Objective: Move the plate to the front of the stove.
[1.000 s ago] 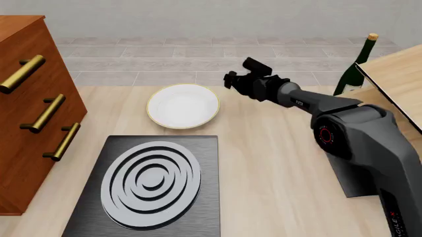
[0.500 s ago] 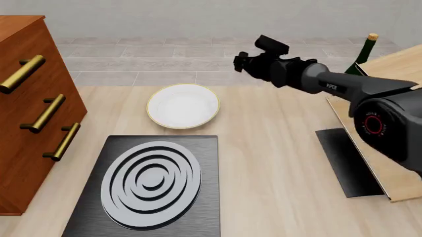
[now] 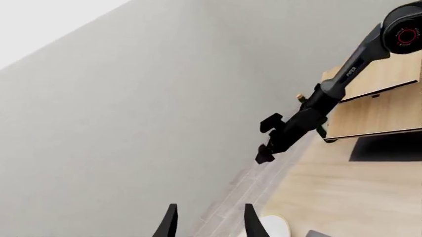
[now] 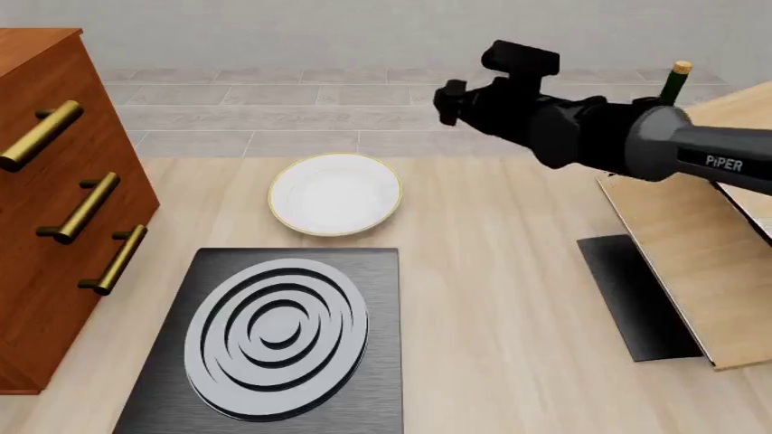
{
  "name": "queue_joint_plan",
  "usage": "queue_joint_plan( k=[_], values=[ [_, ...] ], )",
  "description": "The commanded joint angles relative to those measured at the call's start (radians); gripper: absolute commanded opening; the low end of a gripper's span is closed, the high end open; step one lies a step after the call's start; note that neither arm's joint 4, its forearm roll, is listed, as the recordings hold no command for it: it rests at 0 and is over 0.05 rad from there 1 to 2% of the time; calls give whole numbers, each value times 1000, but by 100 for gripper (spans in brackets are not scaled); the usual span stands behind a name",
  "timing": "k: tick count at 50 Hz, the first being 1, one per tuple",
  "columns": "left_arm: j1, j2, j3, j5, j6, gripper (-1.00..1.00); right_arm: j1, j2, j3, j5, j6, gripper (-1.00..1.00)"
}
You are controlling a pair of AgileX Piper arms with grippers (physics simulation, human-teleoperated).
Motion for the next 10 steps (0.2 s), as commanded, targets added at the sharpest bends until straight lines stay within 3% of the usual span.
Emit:
queue_joint_plan(
  k=[1,10],
  values=[
    [-3,10,7,-11,-9,100,72,-196,212,-75,-46,100],
    [-5,18,13,-22,-23,100,109,-371,378,-120,-85,100]
  ],
)
